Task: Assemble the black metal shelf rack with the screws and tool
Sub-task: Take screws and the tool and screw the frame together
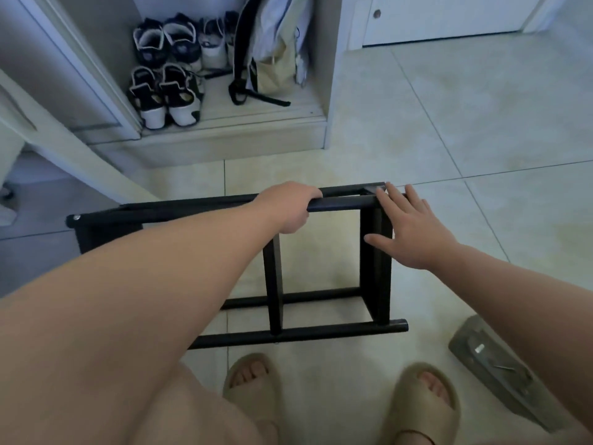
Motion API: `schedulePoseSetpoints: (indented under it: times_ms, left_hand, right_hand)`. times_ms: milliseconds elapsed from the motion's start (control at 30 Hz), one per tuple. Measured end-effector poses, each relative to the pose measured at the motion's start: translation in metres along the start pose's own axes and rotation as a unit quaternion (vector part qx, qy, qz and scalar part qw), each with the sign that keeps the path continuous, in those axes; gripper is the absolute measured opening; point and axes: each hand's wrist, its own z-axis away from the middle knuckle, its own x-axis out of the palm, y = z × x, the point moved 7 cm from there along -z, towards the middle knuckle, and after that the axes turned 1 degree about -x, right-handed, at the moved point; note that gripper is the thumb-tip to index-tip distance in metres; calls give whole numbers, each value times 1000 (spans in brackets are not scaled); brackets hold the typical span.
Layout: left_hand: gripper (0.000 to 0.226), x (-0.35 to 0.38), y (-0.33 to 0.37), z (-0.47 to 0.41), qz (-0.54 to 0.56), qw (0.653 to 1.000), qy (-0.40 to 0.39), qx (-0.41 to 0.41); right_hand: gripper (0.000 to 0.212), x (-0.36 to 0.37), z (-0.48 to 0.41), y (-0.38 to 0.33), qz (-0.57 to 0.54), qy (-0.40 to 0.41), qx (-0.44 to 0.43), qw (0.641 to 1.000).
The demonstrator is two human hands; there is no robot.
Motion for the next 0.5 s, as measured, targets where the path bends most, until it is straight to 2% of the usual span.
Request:
schedulePoseSetpoints:
  times_ms: [100,200,500]
  left_hand:
    - [27,8,-21,-30,-1,998,57,-21]
    - [31,26,-33,-62,-17,994,103,-37]
    - [31,74,-63,-131,-14,989,128,-71]
  right_hand:
    - [88,9,-41,8,-9,16,-3,1000]
    - [87,26,-79,18,-17,22,-2,1000]
    - [91,84,-151,43,-61,17,4,998]
